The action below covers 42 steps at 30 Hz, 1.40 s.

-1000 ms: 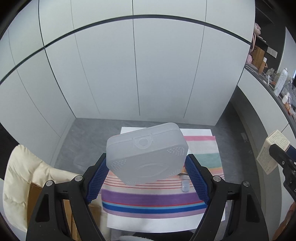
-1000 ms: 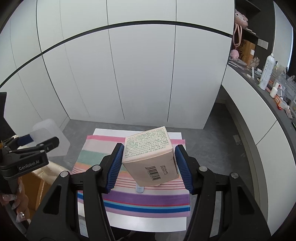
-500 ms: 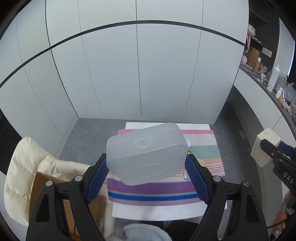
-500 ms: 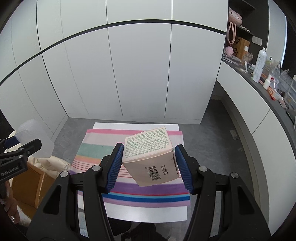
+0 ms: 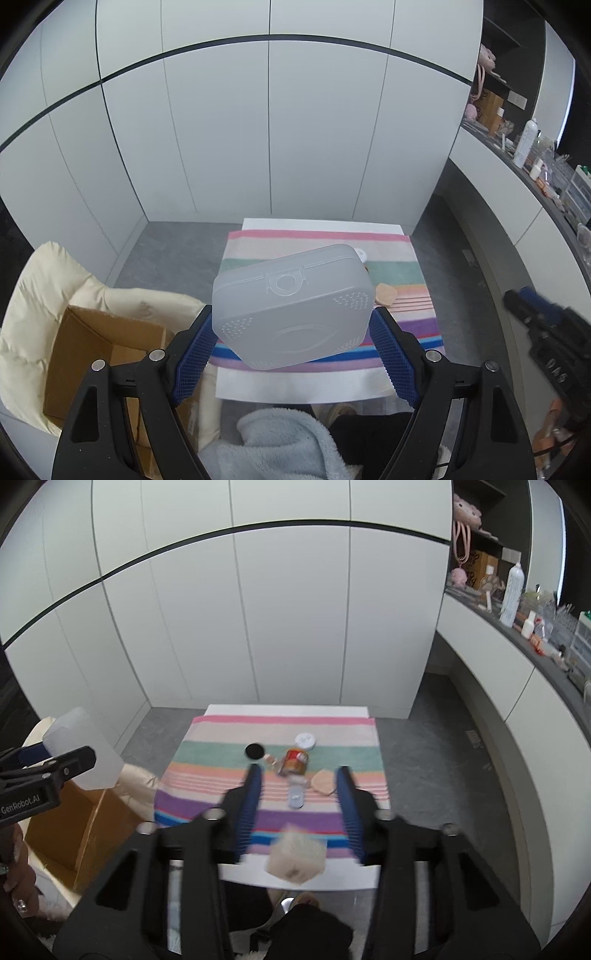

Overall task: Organize objects
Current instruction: 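Lift the clear case with the left tool while the right tool carries the cream box back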

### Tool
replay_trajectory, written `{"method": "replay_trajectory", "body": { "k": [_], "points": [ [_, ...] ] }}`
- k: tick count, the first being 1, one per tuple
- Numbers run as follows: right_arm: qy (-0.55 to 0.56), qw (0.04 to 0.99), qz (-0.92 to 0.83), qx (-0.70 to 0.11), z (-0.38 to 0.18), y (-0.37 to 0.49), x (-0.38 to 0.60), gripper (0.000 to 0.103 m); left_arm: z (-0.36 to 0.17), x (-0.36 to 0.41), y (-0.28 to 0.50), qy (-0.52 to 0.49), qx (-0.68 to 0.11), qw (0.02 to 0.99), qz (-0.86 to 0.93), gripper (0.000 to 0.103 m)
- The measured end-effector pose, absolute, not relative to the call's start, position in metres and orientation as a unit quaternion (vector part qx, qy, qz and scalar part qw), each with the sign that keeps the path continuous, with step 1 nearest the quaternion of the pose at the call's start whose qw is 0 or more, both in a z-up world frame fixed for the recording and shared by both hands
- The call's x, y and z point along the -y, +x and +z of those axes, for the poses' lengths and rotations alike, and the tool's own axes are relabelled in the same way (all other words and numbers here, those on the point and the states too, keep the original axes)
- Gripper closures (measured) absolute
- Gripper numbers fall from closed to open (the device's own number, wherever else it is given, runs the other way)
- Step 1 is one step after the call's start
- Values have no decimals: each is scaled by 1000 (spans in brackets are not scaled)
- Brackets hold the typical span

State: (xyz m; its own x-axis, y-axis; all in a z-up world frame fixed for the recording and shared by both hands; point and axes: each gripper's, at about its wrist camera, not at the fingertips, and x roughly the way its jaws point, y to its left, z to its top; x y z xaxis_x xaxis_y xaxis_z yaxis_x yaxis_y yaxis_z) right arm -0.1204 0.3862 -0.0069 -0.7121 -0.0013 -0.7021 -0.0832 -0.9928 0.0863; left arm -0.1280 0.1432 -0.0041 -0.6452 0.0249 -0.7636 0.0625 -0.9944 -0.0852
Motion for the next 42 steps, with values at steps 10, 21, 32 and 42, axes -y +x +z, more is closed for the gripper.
{"method": "replay_trajectory", "body": {
  "k": [10,21,32,42],
  "points": [
    [-448,-4,890,-84,-96,-122,-388,68,-52,-132,-121,450,-55,34,-891,20],
    [-473,17,876,-91,-134,-123,-392,52,-87,-116,-120,473,-71,27,-878,20],
    [-532,75,826,-170,-229,-127,-413,13,-163,-128,-144,514,-76,1,-854,20],
    [-596,127,762,-217,-318,-148,-418,13,-256,-148,-190,578,-68,-11,-813,20]
  ]
}}
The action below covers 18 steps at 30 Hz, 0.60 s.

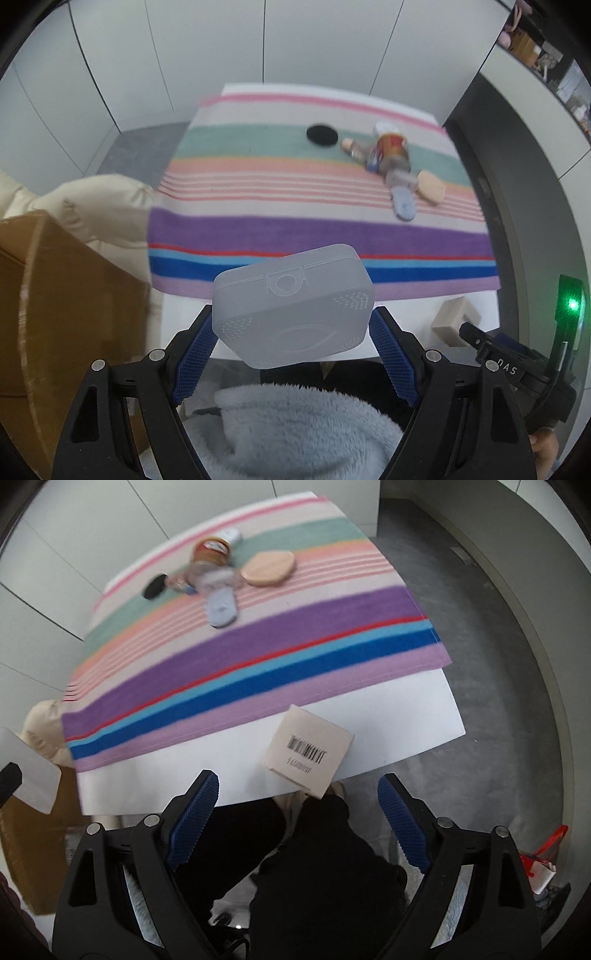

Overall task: Organize objects
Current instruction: 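Lift the clear case with the left tool while the right tool carries the cream box back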

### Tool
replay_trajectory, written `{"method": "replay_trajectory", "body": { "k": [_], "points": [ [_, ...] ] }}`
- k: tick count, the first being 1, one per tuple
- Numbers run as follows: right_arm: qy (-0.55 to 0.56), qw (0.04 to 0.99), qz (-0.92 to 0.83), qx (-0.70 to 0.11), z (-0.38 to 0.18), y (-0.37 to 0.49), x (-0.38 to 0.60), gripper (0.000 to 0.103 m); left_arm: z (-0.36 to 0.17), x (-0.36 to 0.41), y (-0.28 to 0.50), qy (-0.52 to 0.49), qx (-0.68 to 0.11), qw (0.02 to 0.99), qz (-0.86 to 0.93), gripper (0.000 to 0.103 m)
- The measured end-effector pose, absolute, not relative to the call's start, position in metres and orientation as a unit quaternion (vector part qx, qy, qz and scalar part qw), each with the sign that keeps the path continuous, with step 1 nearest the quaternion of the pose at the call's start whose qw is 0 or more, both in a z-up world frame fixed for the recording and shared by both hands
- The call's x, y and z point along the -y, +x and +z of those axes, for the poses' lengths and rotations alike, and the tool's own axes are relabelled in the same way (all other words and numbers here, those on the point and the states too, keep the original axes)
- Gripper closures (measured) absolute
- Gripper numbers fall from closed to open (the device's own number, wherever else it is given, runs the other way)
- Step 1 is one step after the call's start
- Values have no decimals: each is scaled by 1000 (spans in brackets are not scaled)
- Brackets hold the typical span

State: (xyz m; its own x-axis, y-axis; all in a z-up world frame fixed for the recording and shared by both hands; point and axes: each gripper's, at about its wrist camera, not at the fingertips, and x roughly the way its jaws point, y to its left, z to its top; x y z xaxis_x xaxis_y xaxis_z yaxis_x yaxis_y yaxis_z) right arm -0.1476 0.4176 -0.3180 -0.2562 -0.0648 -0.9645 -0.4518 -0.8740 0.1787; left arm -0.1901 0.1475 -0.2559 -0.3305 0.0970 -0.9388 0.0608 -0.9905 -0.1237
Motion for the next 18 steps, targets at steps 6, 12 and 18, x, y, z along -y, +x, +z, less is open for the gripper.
{"method": "replay_trajectory", "body": {
  "k": [6,12,18],
  "points": [
    [-627,151,730,-226,-354,-172,-423,13,-297,-153,-218,-606,66,15,792,20],
    [-657,165,703,-217,-384,-194,-420,25,-317,-156,-233,-619,59,18,783,20],
    [-661,161,712,-171,-379,-206,-406,48,-327,-153,-234,-627,64,20,776,20]
  ]
}}
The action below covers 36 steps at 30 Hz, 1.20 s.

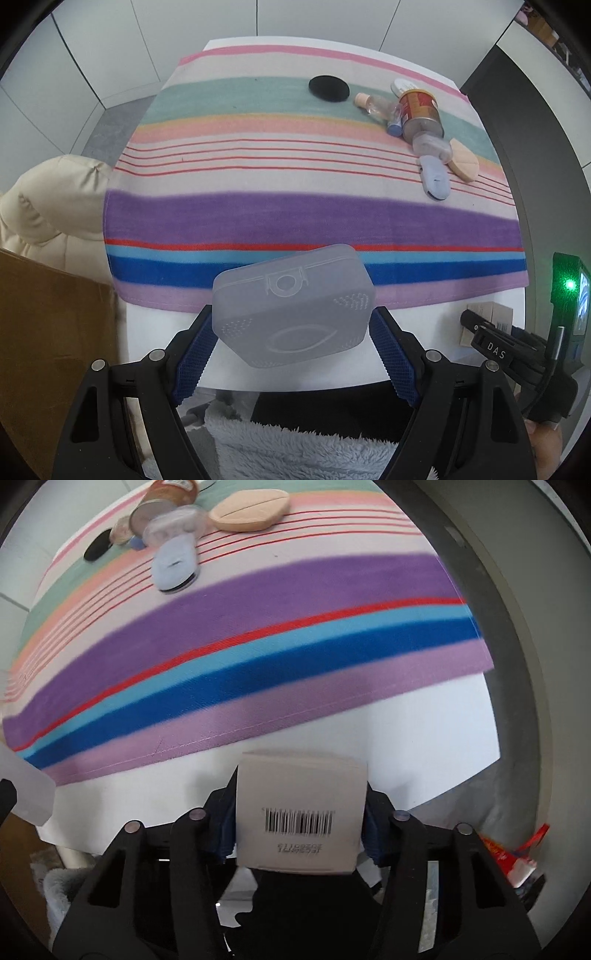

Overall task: Organize objects
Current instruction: 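Lift the clear case with the left tool while the right tool carries the cream box back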

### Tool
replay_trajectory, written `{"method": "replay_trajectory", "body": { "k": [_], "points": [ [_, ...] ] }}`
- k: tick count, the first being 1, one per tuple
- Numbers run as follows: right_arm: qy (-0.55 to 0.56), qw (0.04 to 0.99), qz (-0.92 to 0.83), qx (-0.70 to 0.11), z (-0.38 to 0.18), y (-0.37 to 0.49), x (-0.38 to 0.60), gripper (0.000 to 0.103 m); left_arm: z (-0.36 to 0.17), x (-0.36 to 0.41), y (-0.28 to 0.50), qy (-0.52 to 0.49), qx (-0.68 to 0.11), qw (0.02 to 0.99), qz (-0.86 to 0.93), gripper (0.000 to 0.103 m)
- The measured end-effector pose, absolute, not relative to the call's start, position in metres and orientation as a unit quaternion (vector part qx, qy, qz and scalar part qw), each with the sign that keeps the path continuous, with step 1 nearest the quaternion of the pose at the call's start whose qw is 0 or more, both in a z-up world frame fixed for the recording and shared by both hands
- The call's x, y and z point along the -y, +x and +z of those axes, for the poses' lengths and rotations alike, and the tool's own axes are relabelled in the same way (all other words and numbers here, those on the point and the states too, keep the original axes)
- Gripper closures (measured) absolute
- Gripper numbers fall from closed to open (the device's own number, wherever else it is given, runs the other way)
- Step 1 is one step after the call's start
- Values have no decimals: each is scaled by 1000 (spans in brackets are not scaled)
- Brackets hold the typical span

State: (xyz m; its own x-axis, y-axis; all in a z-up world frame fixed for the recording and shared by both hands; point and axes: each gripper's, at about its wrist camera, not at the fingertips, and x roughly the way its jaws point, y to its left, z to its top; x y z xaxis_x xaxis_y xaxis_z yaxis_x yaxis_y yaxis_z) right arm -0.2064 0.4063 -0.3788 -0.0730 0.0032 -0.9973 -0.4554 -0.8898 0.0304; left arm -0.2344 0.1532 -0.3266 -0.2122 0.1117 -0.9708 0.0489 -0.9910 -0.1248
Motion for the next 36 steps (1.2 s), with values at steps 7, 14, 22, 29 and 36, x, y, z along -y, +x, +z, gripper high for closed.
{"method": "replay_trajectory", "body": {
  "k": [7,14,22,29,36],
  "points": [
    [-663,158,710,-175,-373,-202,-404,48,-320,-153,-231,-624,65,17,779,20],
    [-651,167,720,-177,-349,-195,-406,48,-303,-157,-224,-615,61,17,786,20],
    [-628,172,739,-173,-304,-183,-406,49,-268,-156,-214,-592,59,15,804,20],
    [-591,182,770,-156,-260,-164,-413,49,-231,-154,-200,-569,63,13,820,20],
    [-551,189,799,-147,-212,-147,-416,49,-181,-158,-173,-537,64,17,841,20]
  ]
}}
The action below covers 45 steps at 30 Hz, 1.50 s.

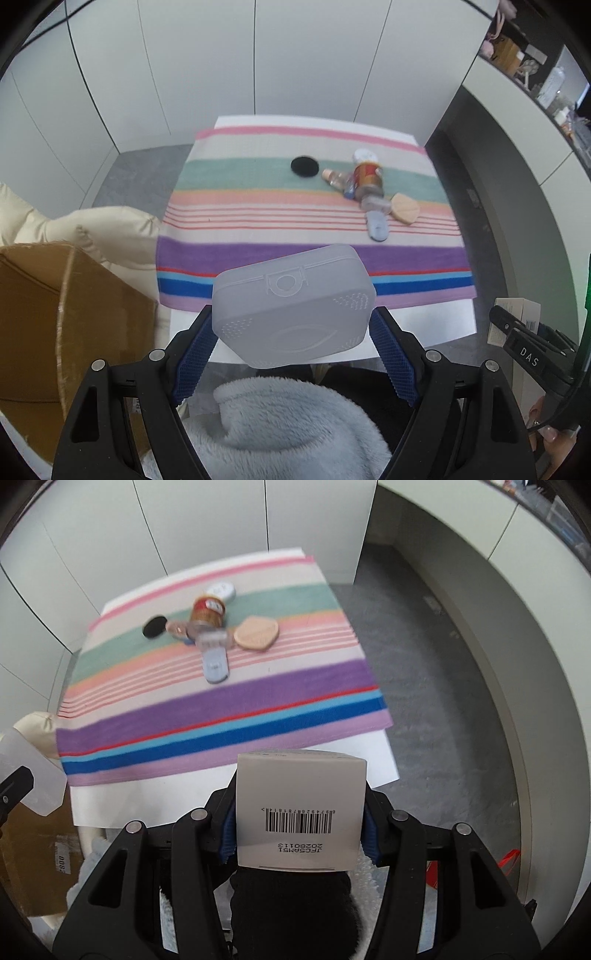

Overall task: Organize objects
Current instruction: 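Lift the clear case with the left tool while the right tool carries the cream box back, then lower both held items into the cardboard box and open both tools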

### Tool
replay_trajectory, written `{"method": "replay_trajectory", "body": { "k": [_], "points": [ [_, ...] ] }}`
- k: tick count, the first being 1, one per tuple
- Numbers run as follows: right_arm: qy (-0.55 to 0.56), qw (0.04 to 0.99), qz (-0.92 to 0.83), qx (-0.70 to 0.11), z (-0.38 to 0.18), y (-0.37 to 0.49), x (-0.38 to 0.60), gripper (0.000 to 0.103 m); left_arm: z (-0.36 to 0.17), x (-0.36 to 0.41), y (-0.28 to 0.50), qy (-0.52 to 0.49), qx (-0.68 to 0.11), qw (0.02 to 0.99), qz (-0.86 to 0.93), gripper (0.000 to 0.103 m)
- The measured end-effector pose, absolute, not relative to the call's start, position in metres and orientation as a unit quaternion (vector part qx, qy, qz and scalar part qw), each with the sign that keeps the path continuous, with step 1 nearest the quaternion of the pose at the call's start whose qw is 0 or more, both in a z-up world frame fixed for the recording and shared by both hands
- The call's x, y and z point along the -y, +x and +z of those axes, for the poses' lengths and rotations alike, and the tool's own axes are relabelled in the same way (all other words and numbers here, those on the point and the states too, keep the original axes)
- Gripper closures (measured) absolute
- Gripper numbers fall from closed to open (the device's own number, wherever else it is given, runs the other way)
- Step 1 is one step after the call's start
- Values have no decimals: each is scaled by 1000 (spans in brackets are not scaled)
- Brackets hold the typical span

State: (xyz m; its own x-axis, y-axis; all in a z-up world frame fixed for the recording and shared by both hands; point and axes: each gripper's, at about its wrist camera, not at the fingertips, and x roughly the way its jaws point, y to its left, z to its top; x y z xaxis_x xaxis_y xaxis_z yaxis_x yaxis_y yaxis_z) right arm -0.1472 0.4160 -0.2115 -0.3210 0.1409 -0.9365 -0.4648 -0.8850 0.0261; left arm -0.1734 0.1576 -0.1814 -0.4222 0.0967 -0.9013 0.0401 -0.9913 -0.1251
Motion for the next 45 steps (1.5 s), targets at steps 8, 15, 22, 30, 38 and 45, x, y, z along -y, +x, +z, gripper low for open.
{"method": "replay_trajectory", "body": {
  "k": [8,15,22,30,38,45],
  "points": [
    [-503,185,834,-130,-148,-115,-405,49,-125,-157,-142,-499,65,0,864,20],
    [-476,178,851,-134,-117,-97,-398,49,-101,-154,-129,-481,65,-4,874,20],
    [-476,168,853,-131,-114,-100,-387,49,-101,-133,-120,-477,84,-18,875,20],
    [-486,140,856,-110,-113,-119,-354,49,-107,-87,-112,-469,111,-64,874,20],
    [-488,89,864,-81,-110,-152,-299,48,-121,-10,-89,-464,158,-137,861,19],
    [-492,-3,870,-30,-114,-183,-202,48,-133,64,-44,-456,191,-218,841,19]
  ]
}}
